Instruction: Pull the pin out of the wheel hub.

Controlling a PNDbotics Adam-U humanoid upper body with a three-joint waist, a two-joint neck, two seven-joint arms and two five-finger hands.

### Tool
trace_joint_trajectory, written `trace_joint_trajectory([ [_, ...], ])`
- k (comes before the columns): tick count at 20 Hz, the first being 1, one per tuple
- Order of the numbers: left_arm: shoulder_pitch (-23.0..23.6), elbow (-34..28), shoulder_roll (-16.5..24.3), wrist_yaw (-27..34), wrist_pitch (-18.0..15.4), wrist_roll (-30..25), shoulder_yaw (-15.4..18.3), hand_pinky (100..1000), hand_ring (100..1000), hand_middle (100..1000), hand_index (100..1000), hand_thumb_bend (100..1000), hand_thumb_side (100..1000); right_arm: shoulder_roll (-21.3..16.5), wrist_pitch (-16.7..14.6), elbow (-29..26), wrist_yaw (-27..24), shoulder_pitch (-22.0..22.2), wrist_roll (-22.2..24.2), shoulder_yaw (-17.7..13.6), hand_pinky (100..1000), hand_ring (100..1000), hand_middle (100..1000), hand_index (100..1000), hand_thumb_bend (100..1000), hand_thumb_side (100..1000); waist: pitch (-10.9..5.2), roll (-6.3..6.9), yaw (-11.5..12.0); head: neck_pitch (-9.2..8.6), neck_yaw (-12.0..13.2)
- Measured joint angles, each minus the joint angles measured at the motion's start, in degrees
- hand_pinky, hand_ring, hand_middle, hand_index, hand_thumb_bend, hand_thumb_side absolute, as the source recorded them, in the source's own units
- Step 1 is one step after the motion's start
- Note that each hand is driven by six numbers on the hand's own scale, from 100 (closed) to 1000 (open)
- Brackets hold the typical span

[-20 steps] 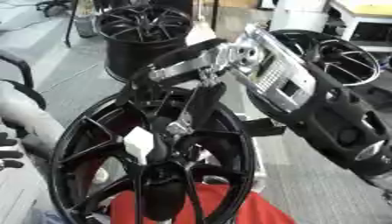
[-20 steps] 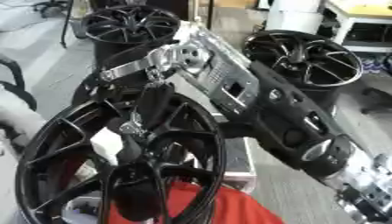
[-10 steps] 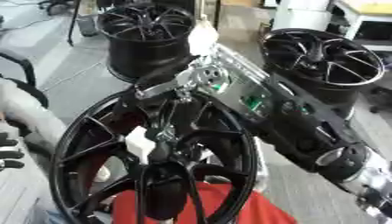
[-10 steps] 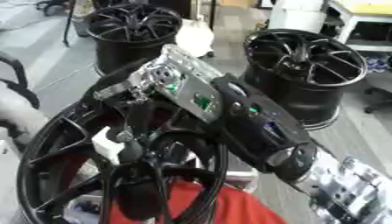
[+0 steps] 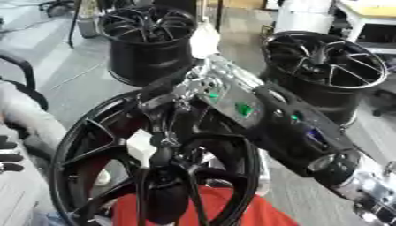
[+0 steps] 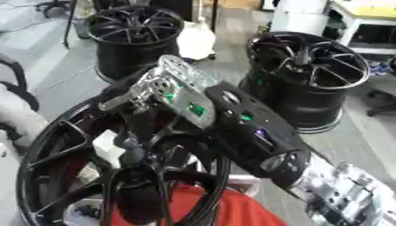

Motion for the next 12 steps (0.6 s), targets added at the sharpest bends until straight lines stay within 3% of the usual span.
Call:
trace_joint_trajectory([
  [12,0.0,0.0,0.0,0.0,0.0,0.0,-0.1,585,624,667,799,100,822,1.0,-1.8,2.3,1.2,1.2,-0.2,0.4,883,956,908,919,100,100,0.12,0.0,0.0,0.0,0.0],
])
